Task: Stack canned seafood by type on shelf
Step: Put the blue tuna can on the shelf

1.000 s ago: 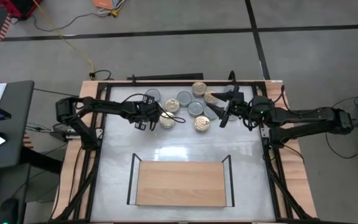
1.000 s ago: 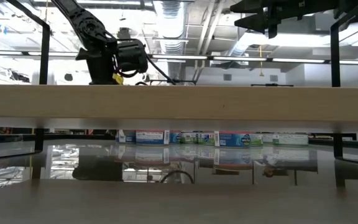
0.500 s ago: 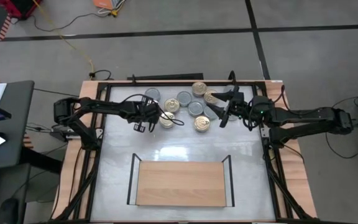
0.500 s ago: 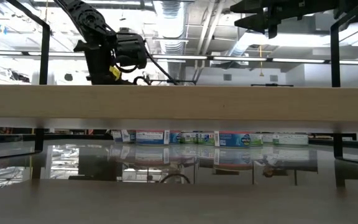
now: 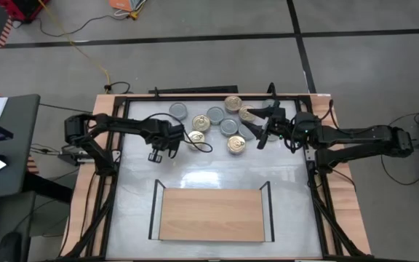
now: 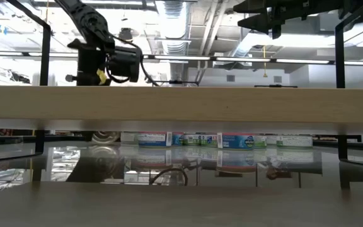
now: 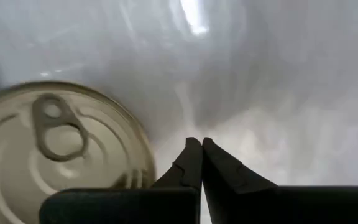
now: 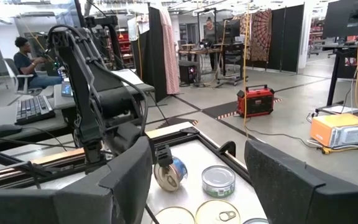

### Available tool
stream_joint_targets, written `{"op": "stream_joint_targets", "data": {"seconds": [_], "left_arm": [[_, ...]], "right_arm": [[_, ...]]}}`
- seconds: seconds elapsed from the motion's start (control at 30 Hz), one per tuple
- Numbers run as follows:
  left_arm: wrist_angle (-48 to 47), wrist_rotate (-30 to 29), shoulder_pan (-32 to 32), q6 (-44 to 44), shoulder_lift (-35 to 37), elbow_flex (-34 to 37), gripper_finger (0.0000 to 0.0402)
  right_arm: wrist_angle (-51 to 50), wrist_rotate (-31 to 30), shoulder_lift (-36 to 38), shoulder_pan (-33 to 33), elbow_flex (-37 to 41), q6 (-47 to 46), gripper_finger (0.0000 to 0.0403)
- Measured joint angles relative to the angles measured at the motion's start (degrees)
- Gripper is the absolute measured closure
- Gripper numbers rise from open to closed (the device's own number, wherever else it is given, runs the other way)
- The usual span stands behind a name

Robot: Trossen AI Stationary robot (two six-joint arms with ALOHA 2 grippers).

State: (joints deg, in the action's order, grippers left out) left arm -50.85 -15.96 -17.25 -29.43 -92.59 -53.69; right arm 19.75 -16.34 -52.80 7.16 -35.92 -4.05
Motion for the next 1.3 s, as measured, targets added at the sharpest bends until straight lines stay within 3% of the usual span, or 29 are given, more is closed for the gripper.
{"op": "stream_joint_targets", "data": {"seconds": [0.13,0.33,0.57,0.87,1.0,1.17,1.3], "left_arm": [[-8.23,1.00,0.75,5.53,0.08,-3.65,0.0400],[-13.11,-4.90,0.97,15.82,0.07,-11.11,0.0376],[-16.00,-2.58,0.77,17.91,0.13,-19.50,0.0295],[-7.94,-2.03,-5.26,14.89,0.08,-21.44,0.0180],[-6.11,2.41,-10.96,16.07,0.08,-21.44,0.0149],[-5.84,15.85,-17.49,18.67,0.08,-21.44,0.0121],[-4.65,14.59,-19.20,17.39,0.08,-21.44,0.0106]], "right_arm": [[0.42,0.00,0.00,0.00,0.00,0.00,0.0121],[0.45,0.05,0.00,0.00,0.00,-0.20,0.0121],[-0.07,7.32,0.00,0.00,0.00,-0.05,0.0121],[-2.84,8.09,0.00,0.09,0.00,1.57,0.0121],[-2.86,8.09,0.00,0.09,0.00,2.45,0.0121],[-3.04,8.70,0.00,0.11,0.00,2.63,0.0121],[-3.04,8.74,0.00,0.11,0.00,2.62,0.0121]]}}
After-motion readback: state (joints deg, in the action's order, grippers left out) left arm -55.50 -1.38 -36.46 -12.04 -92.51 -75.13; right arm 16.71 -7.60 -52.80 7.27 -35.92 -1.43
